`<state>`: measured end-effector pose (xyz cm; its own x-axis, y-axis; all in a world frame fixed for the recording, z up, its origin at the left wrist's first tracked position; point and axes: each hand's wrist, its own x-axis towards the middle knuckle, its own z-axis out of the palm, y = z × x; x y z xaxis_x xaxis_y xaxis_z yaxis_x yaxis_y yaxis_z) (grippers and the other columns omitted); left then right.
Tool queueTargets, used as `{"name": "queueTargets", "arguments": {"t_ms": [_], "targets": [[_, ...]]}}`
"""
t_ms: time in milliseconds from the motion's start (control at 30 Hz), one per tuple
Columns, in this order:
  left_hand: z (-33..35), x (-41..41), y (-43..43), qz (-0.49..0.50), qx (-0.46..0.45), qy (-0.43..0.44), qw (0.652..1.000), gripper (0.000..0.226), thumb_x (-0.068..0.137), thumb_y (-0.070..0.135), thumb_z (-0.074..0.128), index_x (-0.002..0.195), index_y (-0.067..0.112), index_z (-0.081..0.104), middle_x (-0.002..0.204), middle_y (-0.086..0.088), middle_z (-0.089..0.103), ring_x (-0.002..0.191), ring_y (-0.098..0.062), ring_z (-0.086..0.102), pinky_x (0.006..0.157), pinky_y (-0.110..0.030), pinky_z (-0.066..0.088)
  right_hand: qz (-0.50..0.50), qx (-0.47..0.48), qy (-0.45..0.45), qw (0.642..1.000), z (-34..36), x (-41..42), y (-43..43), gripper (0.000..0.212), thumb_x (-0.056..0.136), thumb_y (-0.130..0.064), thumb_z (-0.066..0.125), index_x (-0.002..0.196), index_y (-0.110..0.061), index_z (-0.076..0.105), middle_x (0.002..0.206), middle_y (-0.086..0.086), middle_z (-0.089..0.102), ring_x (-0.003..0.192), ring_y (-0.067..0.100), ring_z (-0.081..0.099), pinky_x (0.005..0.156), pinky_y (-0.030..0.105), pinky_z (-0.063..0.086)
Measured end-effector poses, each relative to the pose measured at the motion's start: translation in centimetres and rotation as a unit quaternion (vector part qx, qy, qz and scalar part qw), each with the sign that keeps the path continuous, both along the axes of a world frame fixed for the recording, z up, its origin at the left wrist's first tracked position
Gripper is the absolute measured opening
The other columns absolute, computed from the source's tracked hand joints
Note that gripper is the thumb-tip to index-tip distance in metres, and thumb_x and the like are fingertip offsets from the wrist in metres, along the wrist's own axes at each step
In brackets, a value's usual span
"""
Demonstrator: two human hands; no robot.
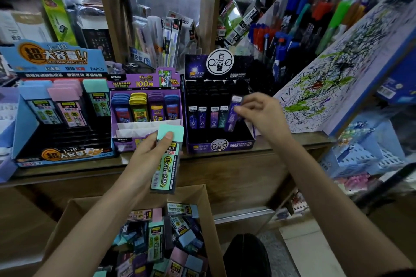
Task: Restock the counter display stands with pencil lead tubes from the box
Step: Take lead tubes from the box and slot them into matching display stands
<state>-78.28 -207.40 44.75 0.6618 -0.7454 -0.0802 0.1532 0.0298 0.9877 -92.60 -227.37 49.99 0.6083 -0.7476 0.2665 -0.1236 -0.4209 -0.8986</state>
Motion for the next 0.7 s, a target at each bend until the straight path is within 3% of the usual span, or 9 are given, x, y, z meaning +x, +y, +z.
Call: {"name": "queueTargets", "arguments": {"t_ms": [167,300,367,467,600,700], "targets": [[-0.2,0.0,0.0,0.0,0.004,-0.023,1.0,0.018,0.093,0.036,0.051,0.096,0.025,0.065,0.075,0.001,0.073,0.063,-0.008,0.068,0.049,-0.02,0.05,-0.035,-0.034,0.032,0.998,-0.9,0.7,-3.6,0.009,0.087,-0.007,0.064,0.091,-0.008,0.055,0.079,0.008,0.061,0.07,0.015,0.061,0.061,0.017,0.051],[-0.2,0.0,0.2,-0.004,0.007,-0.042,0.999,0.018,0.092,0.036,0.051,0.097,0.027,0.066,0.082,-0.002,0.074,0.068,-0.009,0.068,0.056,-0.024,0.049,-0.034,-0.068,0.077,0.994,-2.6,1.7,-4.5,0.01,0.087,-0.01,0.064,0.093,-0.012,0.056,0.086,0.007,0.064,0.084,0.025,0.065,0.079,0.038,0.056],[-0.2,0.0,0.3,-0.004,0.007,-0.051,0.999,0.019,0.092,0.036,0.051,0.098,0.026,0.066,0.083,-0.002,0.073,0.067,-0.008,0.067,0.058,-0.024,0.048,-0.021,-0.072,0.084,0.994,-2.6,1.7,-4.8,0.011,0.086,-0.011,0.065,0.091,-0.015,0.057,0.084,0.005,0.064,0.084,0.025,0.066,0.081,0.042,0.056],[-0.2,0.1,0.4,-0.002,0.007,-0.054,0.999,0.018,0.091,0.037,0.051,0.097,0.028,0.066,0.085,-0.002,0.073,0.069,-0.009,0.068,0.059,-0.025,0.048,0.0,-0.083,0.094,0.992,-2.4,1.5,-5.2,0.013,0.085,-0.01,0.067,0.089,-0.017,0.058,0.078,-0.002,0.064,0.079,0.023,0.066,0.075,0.038,0.057],[-0.4,0.3,0.4,-0.003,0.004,-0.056,0.998,0.02,0.089,0.038,0.052,0.097,0.026,0.066,0.085,-0.003,0.073,0.07,-0.01,0.068,0.06,-0.026,0.048,0.004,-0.059,0.106,0.993,-3.2,1.6,-4.9,0.015,0.086,-0.008,0.065,0.083,-0.019,0.056,0.077,-0.002,0.064,0.078,0.019,0.064,0.066,0.021,0.056],[-0.6,0.2,0.3,-0.009,-0.001,-0.062,0.998,0.022,0.088,0.039,0.052,0.098,0.026,0.066,0.083,-0.001,0.073,0.069,-0.009,0.068,0.055,-0.02,0.049,-0.031,-0.062,0.124,0.99,-3.8,2.2,-4.5,0.006,0.086,-0.009,0.065,0.09,-0.009,0.06,0.085,0.007,0.065,0.083,0.02,0.064,0.071,0.028,0.057]]}}
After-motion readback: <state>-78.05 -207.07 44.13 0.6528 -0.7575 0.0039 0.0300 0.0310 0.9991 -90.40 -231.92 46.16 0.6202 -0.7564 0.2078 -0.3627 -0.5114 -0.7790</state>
